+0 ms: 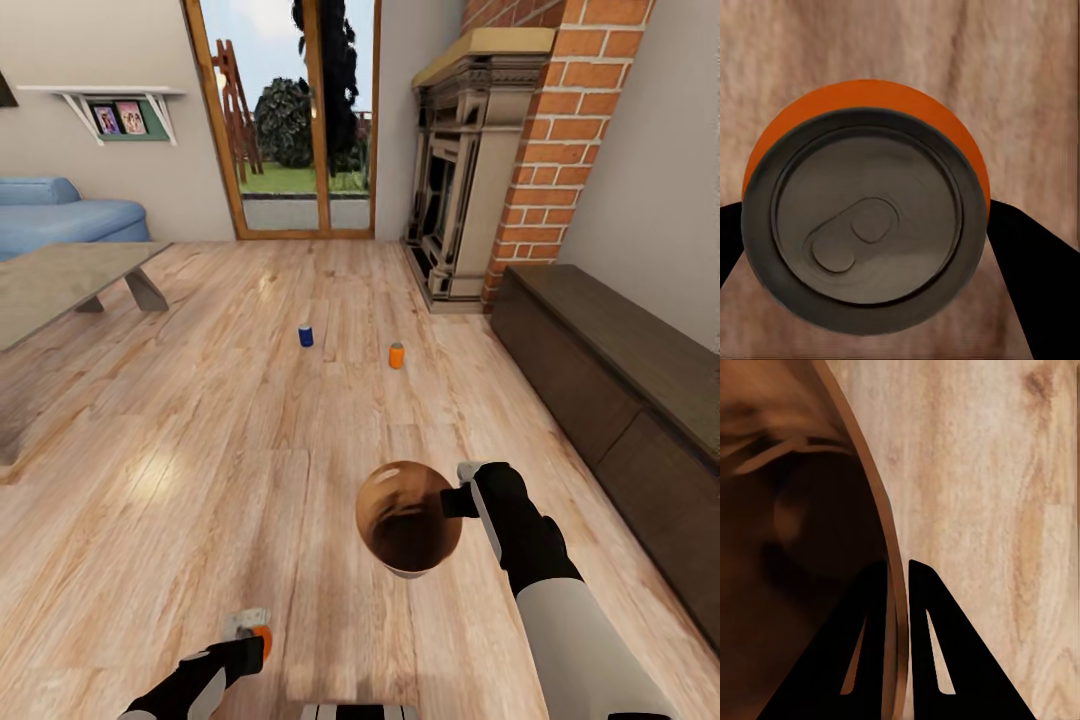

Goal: Put the three can of soda from the living room inside the tash can in the kitchen.

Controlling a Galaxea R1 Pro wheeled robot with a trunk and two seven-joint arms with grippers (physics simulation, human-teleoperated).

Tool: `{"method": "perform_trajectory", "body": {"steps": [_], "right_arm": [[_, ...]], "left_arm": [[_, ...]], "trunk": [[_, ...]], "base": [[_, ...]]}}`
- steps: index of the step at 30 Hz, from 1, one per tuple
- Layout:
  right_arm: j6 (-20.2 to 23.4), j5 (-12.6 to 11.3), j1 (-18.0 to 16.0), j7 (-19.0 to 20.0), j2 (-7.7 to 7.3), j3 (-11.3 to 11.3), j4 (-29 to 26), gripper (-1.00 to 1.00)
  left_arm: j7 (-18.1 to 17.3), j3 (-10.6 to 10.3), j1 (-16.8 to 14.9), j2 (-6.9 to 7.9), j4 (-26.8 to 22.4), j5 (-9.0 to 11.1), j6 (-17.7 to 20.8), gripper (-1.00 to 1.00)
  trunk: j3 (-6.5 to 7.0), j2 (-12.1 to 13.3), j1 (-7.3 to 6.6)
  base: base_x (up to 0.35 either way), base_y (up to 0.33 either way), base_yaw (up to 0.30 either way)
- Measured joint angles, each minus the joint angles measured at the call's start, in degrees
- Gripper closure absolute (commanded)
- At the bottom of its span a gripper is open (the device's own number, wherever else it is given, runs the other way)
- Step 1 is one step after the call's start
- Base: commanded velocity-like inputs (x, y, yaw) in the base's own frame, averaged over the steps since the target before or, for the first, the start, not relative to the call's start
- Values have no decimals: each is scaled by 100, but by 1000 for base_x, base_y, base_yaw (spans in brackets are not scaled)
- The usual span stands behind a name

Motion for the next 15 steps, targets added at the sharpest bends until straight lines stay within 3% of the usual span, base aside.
{"method": "perform_trajectory", "body": {"steps": [6, 10, 11, 15], "right_arm": [[0, 1, 0, 1, 0, 0, 1, 100], [0, -3, 0, 1, -2, 2, 1, 100], [0, 0, 1, 2, -1, 3, 2, 100], [0, -4, 0, 2, 0, 4, 2, 100]], "left_arm": [[0, 5, -2, 21, -314, 9, 562, 100], [-3, 8, 4, 12, -1211, 24, 1096, 100], [-4, 13, 38, 7, -1605, 32, 1339, 100], [-13, 19, 250, 2, -2383, 51, 1828, 100]], "trunk": [[133, 8, -16], [222, 13, -26], [244, 15, -29], [332, 20, -39]], "base": [[0, 0, 0], [0, 0, 0], [0, 0, 0], [0, 0, 0]]}}
